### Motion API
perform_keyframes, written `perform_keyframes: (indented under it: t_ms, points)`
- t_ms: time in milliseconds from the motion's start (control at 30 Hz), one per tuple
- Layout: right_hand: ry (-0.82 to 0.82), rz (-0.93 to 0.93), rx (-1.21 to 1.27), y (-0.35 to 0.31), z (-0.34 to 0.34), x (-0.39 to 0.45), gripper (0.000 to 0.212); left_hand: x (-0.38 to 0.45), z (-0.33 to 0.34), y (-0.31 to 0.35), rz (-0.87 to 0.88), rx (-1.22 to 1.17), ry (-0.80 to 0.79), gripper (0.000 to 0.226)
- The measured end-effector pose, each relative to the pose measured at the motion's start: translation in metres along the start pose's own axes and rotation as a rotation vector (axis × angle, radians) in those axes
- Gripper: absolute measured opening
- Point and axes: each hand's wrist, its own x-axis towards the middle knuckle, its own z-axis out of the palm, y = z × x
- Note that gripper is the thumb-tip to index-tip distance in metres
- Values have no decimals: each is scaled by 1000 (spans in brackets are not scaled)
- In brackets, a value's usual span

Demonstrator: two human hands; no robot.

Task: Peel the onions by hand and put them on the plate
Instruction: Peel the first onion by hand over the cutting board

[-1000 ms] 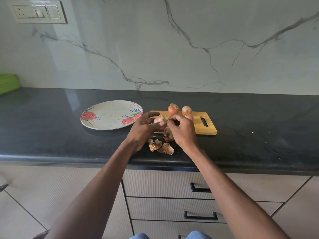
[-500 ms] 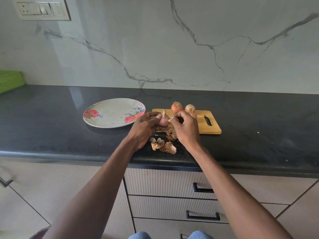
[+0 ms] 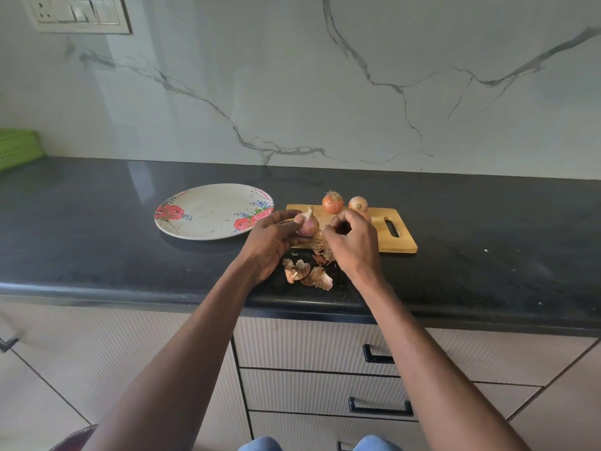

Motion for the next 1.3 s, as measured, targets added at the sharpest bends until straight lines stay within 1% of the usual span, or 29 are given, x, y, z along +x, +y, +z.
perform_keyframes:
  t_ms: [33,67,200,367,500,633,767,867,1000,1200,1300]
  points:
    - [-1,-5,-1,0,0,1,7,0,-1,-1,3,4,5,29]
    - [7,-16,0,0,0,1,6,0,-1,-1,5,9,4,29]
    - [50,-65,12,-3,-1,-2,14,2,-3,-2,19,46,11,23]
    - [41,-24,35,-5,-1,-1,12,1,-2,-3,25,58,24,24]
    - [47,-79,47,-4,-1,0,12,0,-1,-2,24,53,21,22]
    - [21,-141,22,0,1,2,11,-4,1,-1,32,75,-4,27]
    - [39,-180,23,-1,1,0,9,-4,-1,-2,46,126,3,33]
    - [50,-170,50,-2,0,1,7,-3,-2,-3,54,141,1,36]
    - [40,-191,26,1,3,2,5,-3,-2,-3,50,154,4,38]
    - [21,-177,51,2,3,0,7,-3,-3,-4,31,168,6,35]
    - [26,-118,45,4,4,1,12,-3,-2,-4,35,168,4,30]
